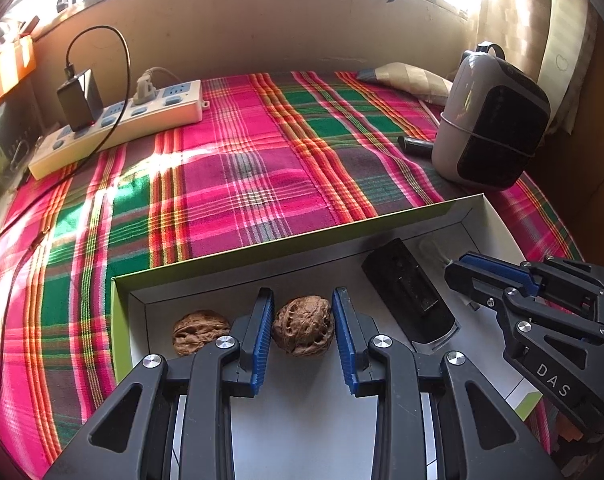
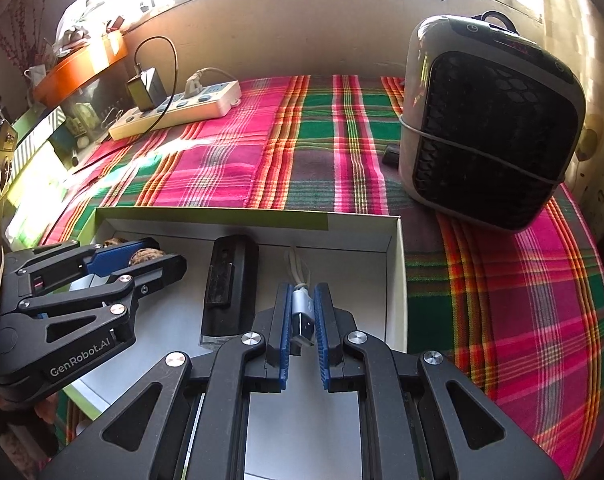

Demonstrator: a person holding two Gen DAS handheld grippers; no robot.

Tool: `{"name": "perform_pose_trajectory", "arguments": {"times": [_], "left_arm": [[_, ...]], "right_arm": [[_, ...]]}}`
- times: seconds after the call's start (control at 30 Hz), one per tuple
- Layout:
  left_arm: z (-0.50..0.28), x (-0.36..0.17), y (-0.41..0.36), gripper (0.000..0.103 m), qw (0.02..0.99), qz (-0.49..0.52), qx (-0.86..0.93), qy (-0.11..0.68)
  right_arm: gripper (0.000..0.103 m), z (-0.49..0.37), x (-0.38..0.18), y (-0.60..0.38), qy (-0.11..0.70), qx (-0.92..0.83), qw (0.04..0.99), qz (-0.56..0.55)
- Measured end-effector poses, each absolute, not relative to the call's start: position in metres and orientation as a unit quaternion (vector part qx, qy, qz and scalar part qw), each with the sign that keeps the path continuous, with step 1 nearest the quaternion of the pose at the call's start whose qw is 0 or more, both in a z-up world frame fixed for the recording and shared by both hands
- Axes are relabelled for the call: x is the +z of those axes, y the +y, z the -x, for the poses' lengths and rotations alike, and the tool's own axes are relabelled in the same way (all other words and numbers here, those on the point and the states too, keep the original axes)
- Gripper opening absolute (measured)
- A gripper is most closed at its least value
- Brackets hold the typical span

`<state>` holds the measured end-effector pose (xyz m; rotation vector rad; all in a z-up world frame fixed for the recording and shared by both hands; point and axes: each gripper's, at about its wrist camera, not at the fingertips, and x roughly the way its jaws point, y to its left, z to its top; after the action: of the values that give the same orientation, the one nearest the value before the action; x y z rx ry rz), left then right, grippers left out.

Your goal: Organize objects

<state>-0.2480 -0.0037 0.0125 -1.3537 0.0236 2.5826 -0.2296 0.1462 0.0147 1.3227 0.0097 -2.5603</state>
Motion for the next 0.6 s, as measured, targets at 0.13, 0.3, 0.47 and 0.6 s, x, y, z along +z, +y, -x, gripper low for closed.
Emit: {"name": "perform_pose_trajectory", "arguments": {"times": [0.13, 0.3, 0.47, 0.6], "left_arm": [[0.2487, 0.0122, -0.0029, 0.028, 0.113, 0.462, 0.879, 0.012], [0.2495, 0.0121, -0.0031, 0.028, 0.112, 0.463, 0.879, 0.012], [0.2493, 0.0121, -0.0033, 0.028, 0.110, 0.463, 0.879, 0.013], [0.2494, 0.0119, -0.0036, 0.028, 0.110, 0.463, 0.879, 0.012]], "right_arm": [[0.012, 0.2304, 0.0140, 0.1453, 0.003, -0.880, 0.129, -0.456], [0.012, 0.2316, 0.0133, 0.1450, 0.001, -0.879, 0.130, -0.458], [0.012, 0.2324, 0.0126, 0.1456, 0.002, -0.879, 0.129, -0.459], [0.012, 0.2320, 0.0127, 0.1448, 0.003, -0.879, 0.129, -0.459]]}}
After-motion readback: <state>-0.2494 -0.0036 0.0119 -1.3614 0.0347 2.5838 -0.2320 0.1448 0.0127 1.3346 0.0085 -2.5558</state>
